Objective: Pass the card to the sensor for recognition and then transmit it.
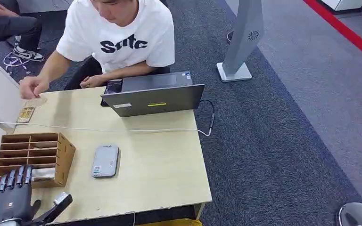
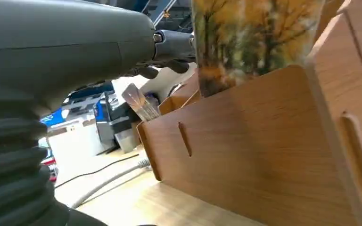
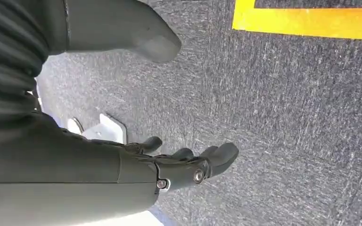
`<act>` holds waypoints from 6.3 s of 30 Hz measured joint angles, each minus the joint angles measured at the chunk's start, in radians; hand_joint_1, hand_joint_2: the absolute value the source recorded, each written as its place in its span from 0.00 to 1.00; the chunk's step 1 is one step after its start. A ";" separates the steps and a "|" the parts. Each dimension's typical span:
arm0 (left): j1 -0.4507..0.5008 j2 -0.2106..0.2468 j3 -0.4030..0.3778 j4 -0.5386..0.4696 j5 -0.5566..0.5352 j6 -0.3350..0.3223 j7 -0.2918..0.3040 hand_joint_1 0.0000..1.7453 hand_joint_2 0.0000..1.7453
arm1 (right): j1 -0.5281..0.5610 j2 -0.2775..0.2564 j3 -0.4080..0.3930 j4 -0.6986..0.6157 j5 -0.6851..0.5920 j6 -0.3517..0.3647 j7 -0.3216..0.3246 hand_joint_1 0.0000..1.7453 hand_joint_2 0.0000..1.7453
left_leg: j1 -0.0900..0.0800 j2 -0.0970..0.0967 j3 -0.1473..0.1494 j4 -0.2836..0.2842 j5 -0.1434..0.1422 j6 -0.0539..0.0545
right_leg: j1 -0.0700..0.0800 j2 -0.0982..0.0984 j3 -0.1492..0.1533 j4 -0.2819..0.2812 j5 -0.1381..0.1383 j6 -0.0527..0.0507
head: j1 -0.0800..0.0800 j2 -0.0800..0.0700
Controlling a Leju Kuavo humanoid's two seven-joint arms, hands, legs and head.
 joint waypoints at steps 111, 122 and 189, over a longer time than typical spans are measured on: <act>-0.112 0.096 0.108 -0.005 0.113 -0.107 -0.017 0.00 1.00 | 0.011 -0.009 -0.131 -0.008 0.173 0.014 -0.002 0.00 1.00 | 0.002 0.000 -0.001 0.000 0.002 -0.001 | 0.002 -0.001 0.000 0.000 0.001 -0.001 | -0.001 0.000; -0.173 0.116 0.108 0.073 0.129 -0.114 -0.045 0.00 1.00 | 0.011 -0.009 -0.135 -0.008 0.188 0.018 -0.002 0.00 1.00 | 0.002 0.000 -0.001 0.000 0.002 -0.001 | 0.002 0.000 -0.001 0.000 0.001 -0.001 | 0.000 0.000; -0.071 0.288 -0.024 -0.156 0.379 -0.411 -0.113 0.00 1.00 | 0.009 -0.009 -0.253 -0.016 0.277 0.034 -0.002 0.00 1.00 | 0.002 0.001 -0.001 0.000 0.002 -0.001 | 0.002 0.001 -0.001 0.000 0.001 -0.001 | -0.001 0.000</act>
